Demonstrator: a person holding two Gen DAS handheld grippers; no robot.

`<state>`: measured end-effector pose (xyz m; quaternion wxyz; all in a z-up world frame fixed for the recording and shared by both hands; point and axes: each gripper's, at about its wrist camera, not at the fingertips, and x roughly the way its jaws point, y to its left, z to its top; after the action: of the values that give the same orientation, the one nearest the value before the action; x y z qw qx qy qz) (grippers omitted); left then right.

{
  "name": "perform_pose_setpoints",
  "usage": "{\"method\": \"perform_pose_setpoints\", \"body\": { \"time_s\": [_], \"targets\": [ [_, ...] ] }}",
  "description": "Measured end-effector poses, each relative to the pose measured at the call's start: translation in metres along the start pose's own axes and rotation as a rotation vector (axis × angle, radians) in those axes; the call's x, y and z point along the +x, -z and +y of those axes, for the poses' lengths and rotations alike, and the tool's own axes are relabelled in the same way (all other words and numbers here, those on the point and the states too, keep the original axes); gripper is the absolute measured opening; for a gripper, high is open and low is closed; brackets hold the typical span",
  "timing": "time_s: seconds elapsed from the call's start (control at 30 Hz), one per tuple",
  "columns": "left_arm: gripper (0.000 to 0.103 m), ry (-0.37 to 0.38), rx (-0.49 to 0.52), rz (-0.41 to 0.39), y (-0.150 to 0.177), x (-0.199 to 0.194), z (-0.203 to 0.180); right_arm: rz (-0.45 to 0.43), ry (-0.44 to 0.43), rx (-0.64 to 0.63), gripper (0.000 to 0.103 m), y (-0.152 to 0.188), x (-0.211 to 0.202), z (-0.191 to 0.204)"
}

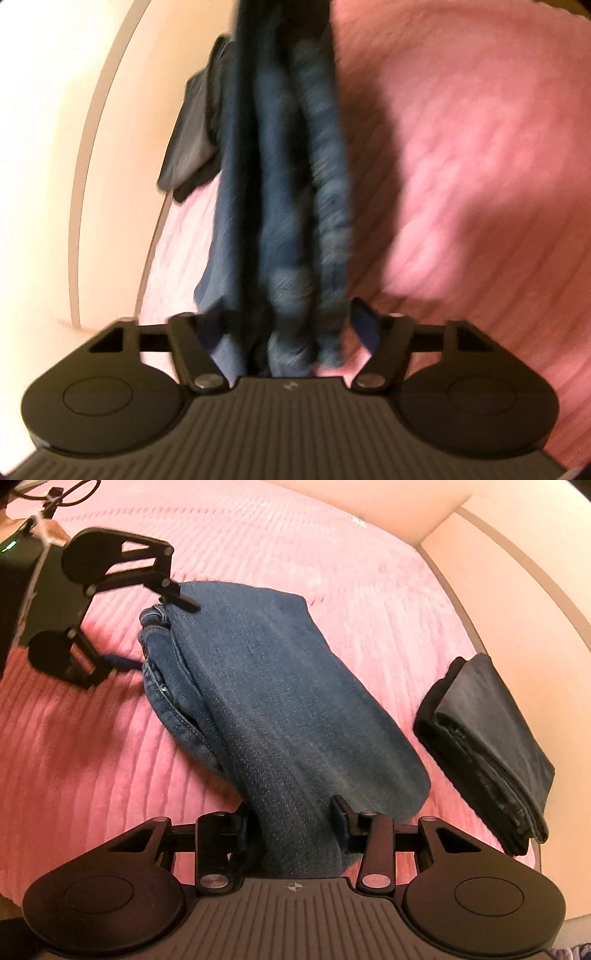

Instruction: Fold clothes

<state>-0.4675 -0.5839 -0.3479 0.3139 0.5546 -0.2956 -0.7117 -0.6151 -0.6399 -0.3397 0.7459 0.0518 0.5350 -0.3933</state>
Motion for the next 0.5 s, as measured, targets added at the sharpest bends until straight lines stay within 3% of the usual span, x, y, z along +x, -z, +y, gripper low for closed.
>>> {"method": "perform_pose_setpoints", "body": {
  "time_s": [0.1, 0.2, 0.27, 0.33, 0.4, 0.5],
  "targets": [
    [0.036, 0.086, -0.052, -0.007, 0.002, -0.004, 0.019, -0.005, -0.013, 0.000, 0.041, 0.003, -0.004, 0.002],
    [0.031, 0.146, -0.102, -0.017, 0.002, -0.009, 0.038, -0.008, -0.015, -0.012, 0.043, 0.011, -0.002, 0.008],
    [0.030, 0.210, -0.203, -0.016, 0.004, -0.010, 0.057, -0.013, -0.002, -0.041, 0.049, 0.019, 0.000, 0.019],
    [0.030, 0.291, -0.331, -0.009, 0.007, -0.008, 0.079, -0.022, 0.021, -0.087, 0.063, 0.026, 0.000, 0.036],
    [0.030, 0.320, -0.332, -0.008, 0.009, -0.007, 0.089, -0.064, 0.060, -0.154, 0.083, 0.031, -0.002, 0.058],
    [0.030, 0.351, -0.322, -0.004, 0.005, -0.011, 0.093, -0.094, 0.117, -0.279, 0.086, 0.035, 0.006, 0.090]
  ]
}}
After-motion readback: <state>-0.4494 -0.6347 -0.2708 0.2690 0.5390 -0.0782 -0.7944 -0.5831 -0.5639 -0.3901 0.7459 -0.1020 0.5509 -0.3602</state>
